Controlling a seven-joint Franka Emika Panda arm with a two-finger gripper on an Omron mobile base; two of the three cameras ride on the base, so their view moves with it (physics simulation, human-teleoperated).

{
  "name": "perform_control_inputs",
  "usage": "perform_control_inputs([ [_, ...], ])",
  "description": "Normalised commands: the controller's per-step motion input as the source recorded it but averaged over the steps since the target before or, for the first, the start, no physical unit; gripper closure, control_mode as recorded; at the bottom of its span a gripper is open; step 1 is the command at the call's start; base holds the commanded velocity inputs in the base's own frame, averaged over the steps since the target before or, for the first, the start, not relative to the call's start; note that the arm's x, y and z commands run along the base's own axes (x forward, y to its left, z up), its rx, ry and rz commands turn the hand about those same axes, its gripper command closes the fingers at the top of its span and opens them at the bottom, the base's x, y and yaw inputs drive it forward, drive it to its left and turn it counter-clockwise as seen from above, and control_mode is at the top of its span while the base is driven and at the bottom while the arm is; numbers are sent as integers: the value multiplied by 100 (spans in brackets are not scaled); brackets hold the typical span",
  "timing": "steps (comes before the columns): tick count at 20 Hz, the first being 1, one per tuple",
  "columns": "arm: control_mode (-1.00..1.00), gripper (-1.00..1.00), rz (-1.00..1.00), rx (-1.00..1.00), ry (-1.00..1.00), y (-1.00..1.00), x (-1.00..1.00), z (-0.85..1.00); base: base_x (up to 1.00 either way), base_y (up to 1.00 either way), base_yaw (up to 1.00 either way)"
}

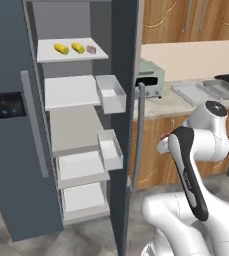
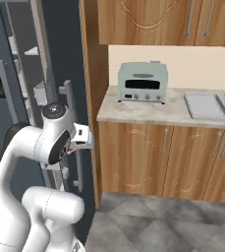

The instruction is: Place one corn and one steak in each tupperware on the nearby counter, to pack two identical lunches.

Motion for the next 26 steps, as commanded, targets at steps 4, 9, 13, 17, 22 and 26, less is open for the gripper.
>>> perform_control_inputs([
  [4, 100, 100, 0, 0, 0, 0, 0, 0, -2, -81, -5],
  [9, 100, 100, 0, 0, 0, 0, 0, 0, 0, -73, -6],
  [13, 100, 100, 0, 0, 0, 0, 0, 0, 5, -94, -5],
  [17, 100, 100, 0, 0, 0, 0, 0, 0, 47, -77, -4],
  [22, 100, 100, 0, 0, 0, 0, 0, 0, 74, -58, -2],
  [26, 100, 100, 0, 0, 0, 0, 0, 0, 74, -39, -2],
])
